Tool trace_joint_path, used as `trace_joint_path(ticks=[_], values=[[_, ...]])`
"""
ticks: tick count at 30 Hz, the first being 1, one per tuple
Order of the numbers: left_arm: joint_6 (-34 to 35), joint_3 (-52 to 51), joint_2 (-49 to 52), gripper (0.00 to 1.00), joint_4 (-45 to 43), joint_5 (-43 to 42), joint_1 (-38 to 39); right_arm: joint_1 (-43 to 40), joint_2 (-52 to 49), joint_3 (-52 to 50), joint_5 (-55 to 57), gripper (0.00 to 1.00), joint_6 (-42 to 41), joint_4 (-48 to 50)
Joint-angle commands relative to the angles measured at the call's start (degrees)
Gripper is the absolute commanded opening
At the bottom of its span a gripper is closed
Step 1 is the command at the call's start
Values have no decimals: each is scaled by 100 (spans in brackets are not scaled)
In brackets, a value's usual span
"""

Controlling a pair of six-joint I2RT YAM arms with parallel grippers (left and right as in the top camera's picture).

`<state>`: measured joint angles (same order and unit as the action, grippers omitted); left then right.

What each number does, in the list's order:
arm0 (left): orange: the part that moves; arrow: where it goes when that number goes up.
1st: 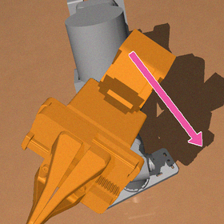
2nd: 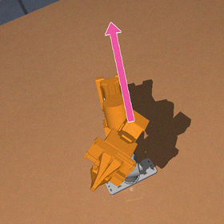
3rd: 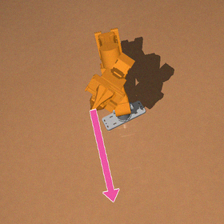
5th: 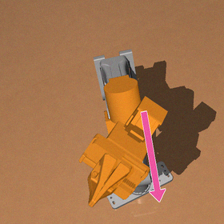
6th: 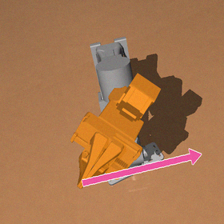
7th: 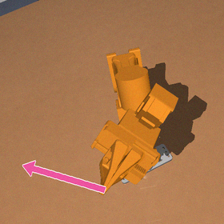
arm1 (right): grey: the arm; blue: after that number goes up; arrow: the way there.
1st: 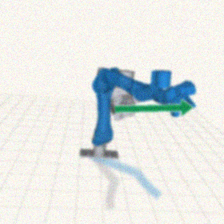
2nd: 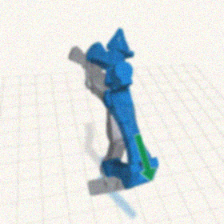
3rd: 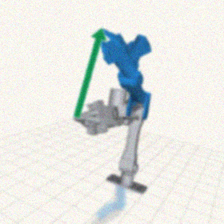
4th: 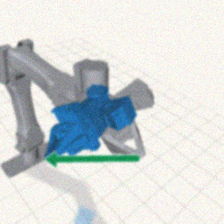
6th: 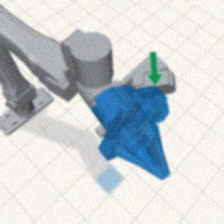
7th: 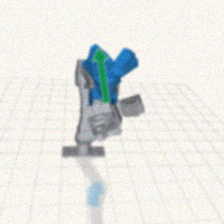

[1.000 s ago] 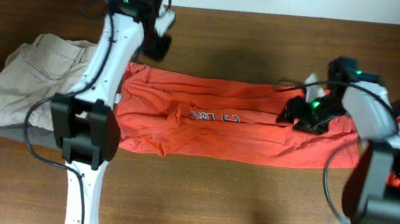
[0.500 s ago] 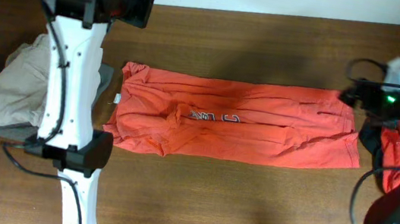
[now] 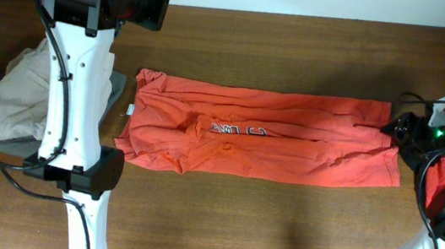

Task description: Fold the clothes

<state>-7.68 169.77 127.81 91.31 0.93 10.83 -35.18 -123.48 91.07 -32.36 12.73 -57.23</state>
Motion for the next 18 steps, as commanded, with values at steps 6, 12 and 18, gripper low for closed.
trace_joint_path(ticks=[6, 12, 18], values=[[35, 57, -83, 57, -11, 39, -17, -63, -581, 11, -256, 90, 741, 50], [35, 57, -83, 57, -9, 37, -17, -35, -708, -39, -522, 89, 1233, -107], [37, 57, -83, 57, 120, 33, -11, 24, -817, -304, -758, 85, 1478, -37]])
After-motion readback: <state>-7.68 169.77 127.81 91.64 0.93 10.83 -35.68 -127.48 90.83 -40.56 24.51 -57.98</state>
